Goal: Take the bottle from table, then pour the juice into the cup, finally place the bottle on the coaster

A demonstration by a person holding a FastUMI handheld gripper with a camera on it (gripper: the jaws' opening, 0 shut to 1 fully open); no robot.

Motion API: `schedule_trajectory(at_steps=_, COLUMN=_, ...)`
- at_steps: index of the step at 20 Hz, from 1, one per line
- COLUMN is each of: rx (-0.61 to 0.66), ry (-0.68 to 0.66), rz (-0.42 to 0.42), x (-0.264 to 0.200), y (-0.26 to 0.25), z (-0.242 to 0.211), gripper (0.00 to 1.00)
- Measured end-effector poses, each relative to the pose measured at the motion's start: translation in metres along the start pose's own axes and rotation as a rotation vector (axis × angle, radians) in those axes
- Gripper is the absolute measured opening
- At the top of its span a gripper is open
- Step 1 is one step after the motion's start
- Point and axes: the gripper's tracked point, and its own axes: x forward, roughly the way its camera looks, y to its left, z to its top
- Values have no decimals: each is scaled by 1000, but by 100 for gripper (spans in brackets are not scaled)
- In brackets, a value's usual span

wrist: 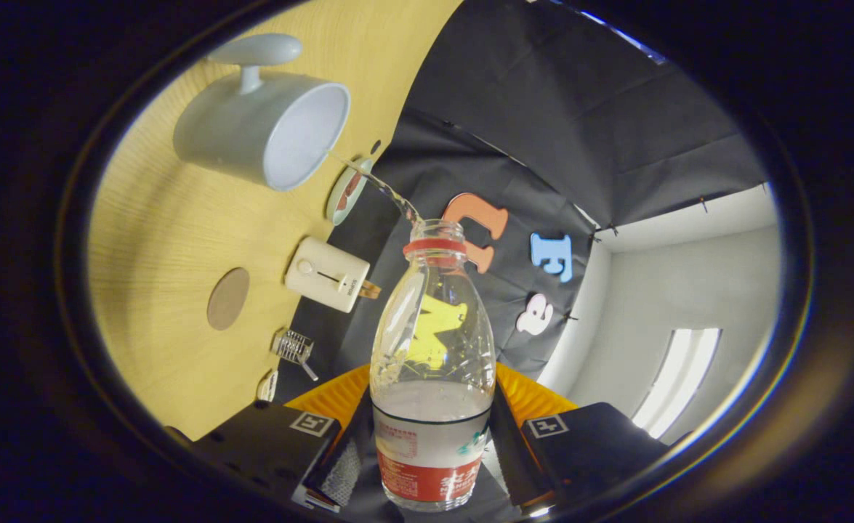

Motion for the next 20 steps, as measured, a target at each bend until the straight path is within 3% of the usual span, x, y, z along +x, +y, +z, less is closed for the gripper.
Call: schedule_trajectory(at_steps=20, rx=-180, ry=-54, rz=-44, x=-6, y=-14, z=16, gripper=81)
